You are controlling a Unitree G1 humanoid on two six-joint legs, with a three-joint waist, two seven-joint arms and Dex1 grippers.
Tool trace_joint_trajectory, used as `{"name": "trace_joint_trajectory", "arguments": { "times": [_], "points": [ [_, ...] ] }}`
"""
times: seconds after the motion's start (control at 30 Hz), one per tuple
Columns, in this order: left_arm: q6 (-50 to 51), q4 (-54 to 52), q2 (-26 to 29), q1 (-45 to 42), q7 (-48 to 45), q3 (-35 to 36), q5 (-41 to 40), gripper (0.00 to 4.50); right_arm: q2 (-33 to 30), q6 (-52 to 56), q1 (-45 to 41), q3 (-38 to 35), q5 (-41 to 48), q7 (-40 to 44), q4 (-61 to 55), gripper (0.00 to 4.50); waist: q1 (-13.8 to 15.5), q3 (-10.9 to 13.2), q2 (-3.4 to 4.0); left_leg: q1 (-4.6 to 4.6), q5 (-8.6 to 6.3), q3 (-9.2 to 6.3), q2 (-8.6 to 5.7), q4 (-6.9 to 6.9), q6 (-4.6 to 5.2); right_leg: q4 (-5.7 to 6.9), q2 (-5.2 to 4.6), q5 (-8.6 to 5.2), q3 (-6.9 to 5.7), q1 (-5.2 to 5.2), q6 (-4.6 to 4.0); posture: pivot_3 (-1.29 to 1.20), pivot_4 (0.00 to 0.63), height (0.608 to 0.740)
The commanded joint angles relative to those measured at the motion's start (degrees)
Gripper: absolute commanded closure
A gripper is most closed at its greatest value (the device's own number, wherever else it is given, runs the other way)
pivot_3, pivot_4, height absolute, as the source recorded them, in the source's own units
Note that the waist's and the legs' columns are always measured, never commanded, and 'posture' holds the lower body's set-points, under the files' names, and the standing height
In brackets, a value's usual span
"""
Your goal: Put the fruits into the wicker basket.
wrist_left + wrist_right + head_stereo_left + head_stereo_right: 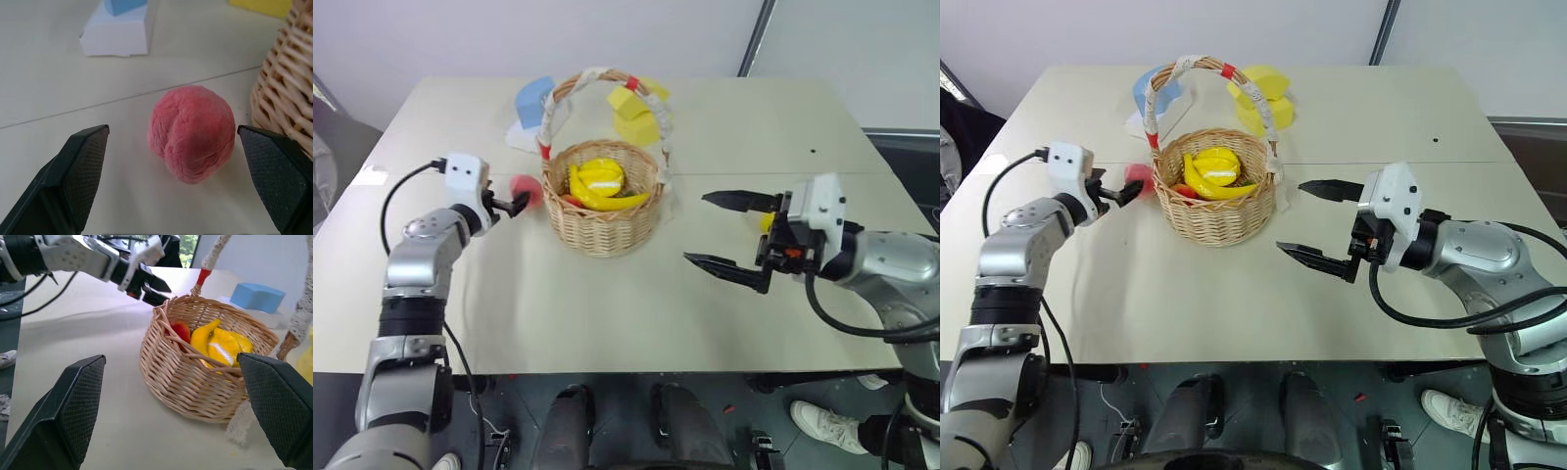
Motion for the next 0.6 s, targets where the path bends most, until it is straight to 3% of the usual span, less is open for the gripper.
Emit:
{"name": "trace_joint_trajectory", "arguments": {
  "times": [0.03,0.37,0.47,0.57,0.6],
  "points": [
    [-2.4,2.4,-0.4,-2.7,0.6,-1.7,3.1,0.0,0.4,0.5,-1.7,-0.2,1.5,-0.9,-2.6,0.04,0.0,0.0,0.0,0.0,0.0,0.0,0.0,0.0,0.0,0.0,0.0,0.0,0.0,0.0,0.0,0.0,0.15,0.74],
    [-8.9,15.5,-4.3,-9.4,2.7,-2.2,6.5,0.0,1.4,1.9,-3.0,1.6,2.3,-2.8,-4.3,0.04,0.1,0.0,0.0,-0.04,0.0,-0.02,-0.02,0.07,0.0,0.01,-0.01,0.11,0.0,0.0,0.19,0.0,0.15,0.74],
    [-11.2,17.0,-5.1,-9.8,3.4,-1.2,6.3,0.84,1.8,2.1,-3.0,2.2,2.1,-3.3,-4.8,0.0,0.0,0.0,0.0,-0.04,0.0,-0.02,-0.01,0.07,0.0,0.01,0.0,0.15,0.0,0.0,0.26,0.0,0.15,0.74],
    [-11.8,16.7,-4.8,-9.2,3.9,-1.3,6.8,2.12,2.1,2.1,-2.9,2.4,2.0,-3.6,-4.9,0.0,0.1,0.0,-0.01,-0.04,0.0,-0.02,-0.01,0.07,0.0,0.01,0.0,0.15,0.0,0.0,0.27,0.0,0.15,0.74],
    [-12.0,15.6,-4.4,-8.3,4.1,-1.1,6.9,2.19,2.1,2.1,-2.9,2.5,1.9,-3.7,-4.9,0.0,0.1,0.0,-0.01,-0.04,0.0,-0.02,-0.01,0.07,0.01,0.01,0.0,0.15,0.0,0.0,0.27,0.0,0.15,0.74]
  ]
}}
